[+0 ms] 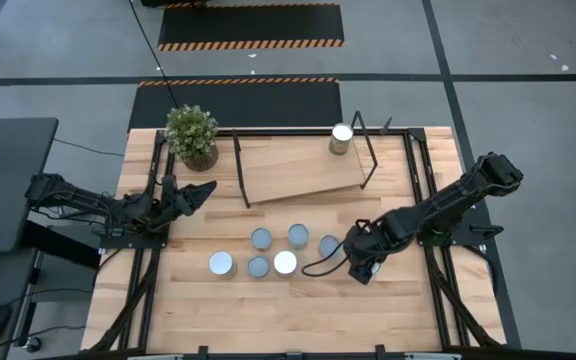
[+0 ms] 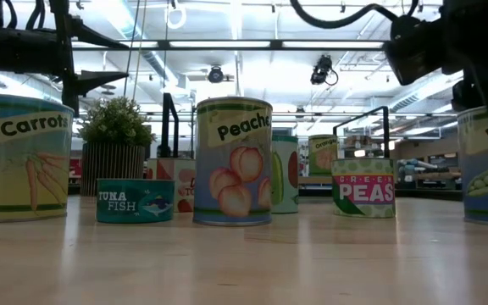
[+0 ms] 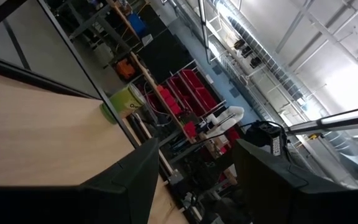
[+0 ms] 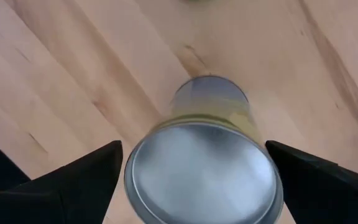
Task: Pick and place cans onto a shelf
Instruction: Put the canned peas can on the shelf
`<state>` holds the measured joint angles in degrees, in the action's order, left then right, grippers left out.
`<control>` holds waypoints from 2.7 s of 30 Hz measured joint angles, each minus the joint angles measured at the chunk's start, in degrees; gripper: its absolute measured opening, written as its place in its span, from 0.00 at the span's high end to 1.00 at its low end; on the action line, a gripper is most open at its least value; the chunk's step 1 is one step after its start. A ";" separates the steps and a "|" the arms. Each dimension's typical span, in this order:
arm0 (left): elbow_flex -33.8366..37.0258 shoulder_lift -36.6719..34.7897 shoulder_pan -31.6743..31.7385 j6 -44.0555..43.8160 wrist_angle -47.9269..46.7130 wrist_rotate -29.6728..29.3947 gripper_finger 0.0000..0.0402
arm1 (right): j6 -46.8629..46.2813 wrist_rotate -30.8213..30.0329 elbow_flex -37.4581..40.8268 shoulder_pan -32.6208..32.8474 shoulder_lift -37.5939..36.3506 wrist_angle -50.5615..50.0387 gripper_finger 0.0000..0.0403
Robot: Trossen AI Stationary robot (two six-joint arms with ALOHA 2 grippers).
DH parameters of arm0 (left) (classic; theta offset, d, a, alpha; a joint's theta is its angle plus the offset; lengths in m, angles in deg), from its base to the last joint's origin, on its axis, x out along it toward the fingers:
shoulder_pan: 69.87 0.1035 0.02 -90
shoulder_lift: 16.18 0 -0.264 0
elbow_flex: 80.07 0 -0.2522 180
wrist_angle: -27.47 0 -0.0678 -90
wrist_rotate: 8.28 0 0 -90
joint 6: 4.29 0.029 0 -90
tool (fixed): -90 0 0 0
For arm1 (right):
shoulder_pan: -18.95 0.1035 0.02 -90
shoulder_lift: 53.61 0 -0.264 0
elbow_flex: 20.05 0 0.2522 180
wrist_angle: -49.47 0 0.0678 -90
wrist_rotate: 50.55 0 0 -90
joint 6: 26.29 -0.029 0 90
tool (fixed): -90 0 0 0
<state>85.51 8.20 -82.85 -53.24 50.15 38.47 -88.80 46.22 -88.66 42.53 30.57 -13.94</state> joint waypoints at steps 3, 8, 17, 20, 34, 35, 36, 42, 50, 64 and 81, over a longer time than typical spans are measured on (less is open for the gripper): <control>0.00 -0.02 0.00 0.00 -0.31 0.00 0.48 | 1.80 -1.17 0.00 0.52 0.02 -0.09 0.01; 0.00 0.01 -0.01 0.00 -0.41 0.02 0.48 | 2.67 -0.95 1.66 0.39 0.02 0.37 0.04; 0.00 0.00 0.01 0.00 -0.39 0.02 0.48 | 7.64 0.83 4.83 0.35 0.07 1.69 0.12; 0.00 0.00 0.01 0.00 -0.37 0.02 0.48 | 11.83 0.78 4.45 -0.54 0.07 1.40 0.15; 0.00 0.00 0.01 0.00 -0.34 0.02 0.48 | 41.78 -7.66 -4.14 -18.47 0.09 -10.34 0.18; 0.00 -0.02 0.01 0.00 -0.32 0.02 0.48 | 44.02 -7.79 -4.97 -19.90 0.09 -10.36 0.18; 0.00 0.01 0.01 0.00 -0.32 0.02 0.48 | 46.20 -7.85 -5.75 -21.34 0.09 -10.18 0.18; 0.00 0.01 0.01 -0.01 -0.32 0.02 0.48 | 58.13 -9.81 -8.56 -29.56 0.09 -8.98 0.18; 0.00 -0.01 0.01 0.28 -0.30 0.00 0.48 | 67.02 -10.67 -13.77 -39.19 0.11 -10.32 0.18; 0.00 0.01 0.01 0.27 -2.86 -0.61 0.48 | 79.47 -9.52 -14.27 -52.35 0.20 -8.53 0.18; 0.00 -0.01 0.01 0.04 -2.84 -0.66 0.48 | 83.35 -10.09 -10.61 -53.39 0.24 -5.45 0.18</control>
<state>85.51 8.19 -82.84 -53.20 47.31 37.82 -5.45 36.12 -99.28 -10.86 30.81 -19.38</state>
